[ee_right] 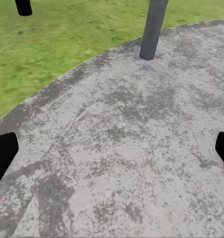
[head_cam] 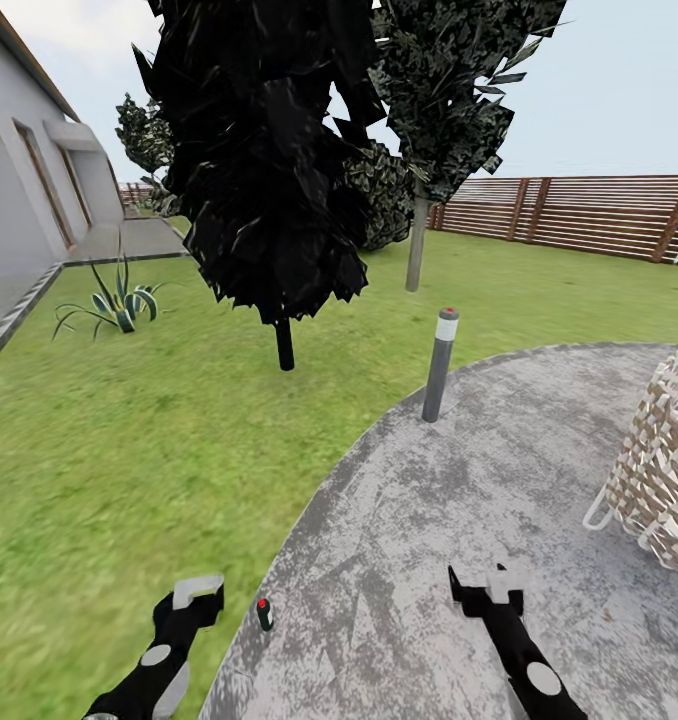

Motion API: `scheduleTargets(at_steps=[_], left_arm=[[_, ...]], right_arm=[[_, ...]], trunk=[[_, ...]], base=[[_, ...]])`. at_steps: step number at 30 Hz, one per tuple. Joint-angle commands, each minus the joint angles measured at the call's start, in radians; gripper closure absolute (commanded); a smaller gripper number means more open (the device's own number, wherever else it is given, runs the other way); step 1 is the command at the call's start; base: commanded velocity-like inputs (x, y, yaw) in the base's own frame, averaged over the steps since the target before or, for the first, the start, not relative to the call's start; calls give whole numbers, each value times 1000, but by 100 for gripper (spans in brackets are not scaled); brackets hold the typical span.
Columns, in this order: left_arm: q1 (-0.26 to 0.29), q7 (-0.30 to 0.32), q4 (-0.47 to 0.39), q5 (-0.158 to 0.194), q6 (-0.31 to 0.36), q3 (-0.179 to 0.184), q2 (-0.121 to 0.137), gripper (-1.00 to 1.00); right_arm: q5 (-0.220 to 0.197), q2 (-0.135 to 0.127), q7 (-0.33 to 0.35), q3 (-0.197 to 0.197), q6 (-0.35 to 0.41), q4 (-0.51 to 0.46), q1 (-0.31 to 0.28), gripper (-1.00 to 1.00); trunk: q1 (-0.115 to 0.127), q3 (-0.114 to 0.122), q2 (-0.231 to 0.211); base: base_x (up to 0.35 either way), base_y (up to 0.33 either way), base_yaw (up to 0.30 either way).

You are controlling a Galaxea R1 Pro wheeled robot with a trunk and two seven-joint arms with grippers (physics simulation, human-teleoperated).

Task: Pick up the pesticide atomizer in the garden and spray insectifuge to fully cover both potted plants in the garden.

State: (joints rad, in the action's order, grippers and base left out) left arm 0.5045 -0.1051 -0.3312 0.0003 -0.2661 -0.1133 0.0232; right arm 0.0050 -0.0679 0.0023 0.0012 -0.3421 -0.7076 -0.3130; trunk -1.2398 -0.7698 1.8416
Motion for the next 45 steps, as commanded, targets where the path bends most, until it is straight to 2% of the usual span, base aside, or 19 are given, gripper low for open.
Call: scheduleTargets(at_steps=[1,14,19,28,34,41,45], left_arm=[[5,-1,1,0,-6,-1,0,-100],[3,4,1,-4,-29,0,1,-100],[0,4,1,-5,-79,1,0,-100],[0,5,1,-6,-87,4,0,-100],[1,4,1,-7,-89,37,0,-100],[0,5,-7,-6,-90,49,1,-100],[0,5,-8,-6,-90,51,0,-100]], right_arm=[[0,-1,2,0,2,-1,-9,-100],[1,-9,3,-2,9,6,-24,-100],[0,-12,2,-2,8,14,-25,-100],[2,-8,1,-1,7,19,-25,-100],[3,-8,1,-1,6,19,-25,-100],[3,-9,1,-1,6,18,-25,-100],[3,-8,1,0,6,18,-25,-100]], trunk=[[0,-1,0],[0,-1,0],[0,-1,0],[0,-1,0],[0,-1,0],[0,-1,0],[-15,-13,28]], base=[[0,0,0],[0,-16,0],[60,-226,0],[126,-266,45],[19,-213,251],[1,-26,97],[0,-1,6]])
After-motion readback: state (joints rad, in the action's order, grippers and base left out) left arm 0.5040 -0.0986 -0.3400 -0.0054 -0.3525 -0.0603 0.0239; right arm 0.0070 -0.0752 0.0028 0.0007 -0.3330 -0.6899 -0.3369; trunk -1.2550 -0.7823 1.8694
